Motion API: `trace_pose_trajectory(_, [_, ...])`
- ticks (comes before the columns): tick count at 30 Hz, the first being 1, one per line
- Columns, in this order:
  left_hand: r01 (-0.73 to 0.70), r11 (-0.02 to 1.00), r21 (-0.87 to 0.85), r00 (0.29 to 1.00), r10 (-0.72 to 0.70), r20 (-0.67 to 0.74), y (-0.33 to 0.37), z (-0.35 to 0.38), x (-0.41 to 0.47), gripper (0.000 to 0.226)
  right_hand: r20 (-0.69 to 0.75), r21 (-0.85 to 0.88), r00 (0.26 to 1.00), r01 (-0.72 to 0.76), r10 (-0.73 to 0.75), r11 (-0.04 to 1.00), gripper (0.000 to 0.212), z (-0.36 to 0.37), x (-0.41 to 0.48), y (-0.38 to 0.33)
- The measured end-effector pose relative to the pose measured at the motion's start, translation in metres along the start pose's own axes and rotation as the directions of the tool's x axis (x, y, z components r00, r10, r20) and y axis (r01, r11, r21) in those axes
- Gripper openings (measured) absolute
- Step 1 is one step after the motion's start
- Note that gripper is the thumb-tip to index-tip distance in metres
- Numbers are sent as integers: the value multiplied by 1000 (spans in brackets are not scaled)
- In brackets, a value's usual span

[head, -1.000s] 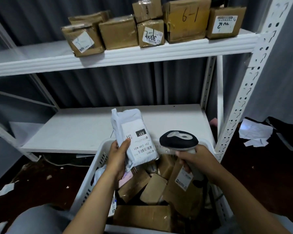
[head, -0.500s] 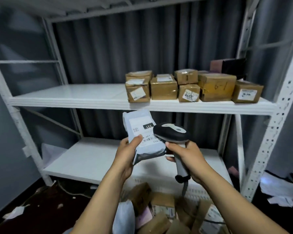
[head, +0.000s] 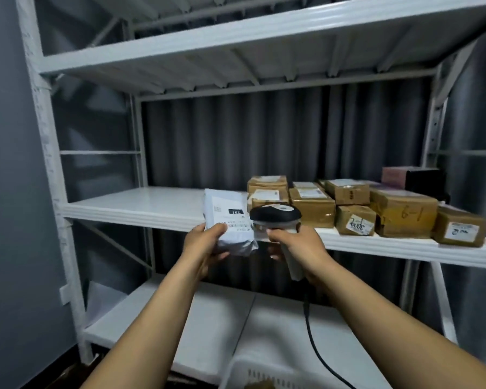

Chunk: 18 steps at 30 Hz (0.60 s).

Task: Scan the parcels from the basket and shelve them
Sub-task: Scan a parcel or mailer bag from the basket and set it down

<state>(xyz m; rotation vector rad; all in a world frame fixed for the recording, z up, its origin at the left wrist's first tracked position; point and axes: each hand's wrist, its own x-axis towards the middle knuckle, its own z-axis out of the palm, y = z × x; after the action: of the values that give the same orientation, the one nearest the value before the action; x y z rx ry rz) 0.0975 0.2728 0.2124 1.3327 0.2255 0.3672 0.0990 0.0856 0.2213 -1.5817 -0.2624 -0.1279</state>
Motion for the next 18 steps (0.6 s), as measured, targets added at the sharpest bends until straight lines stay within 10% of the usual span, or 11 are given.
trace_pose_trajectory(13, [-40, 954, 296, 992, 72, -99, 11, 12, 171, 53, -44, -80, 998, 48, -51, 996, 7, 0, 102, -7])
trace_pose_trajectory(18, [-183, 620, 763, 914, 393, -100, 4, 1, 193, 71, -46, -122, 996, 68, -74, 990, 10, 3, 122, 0])
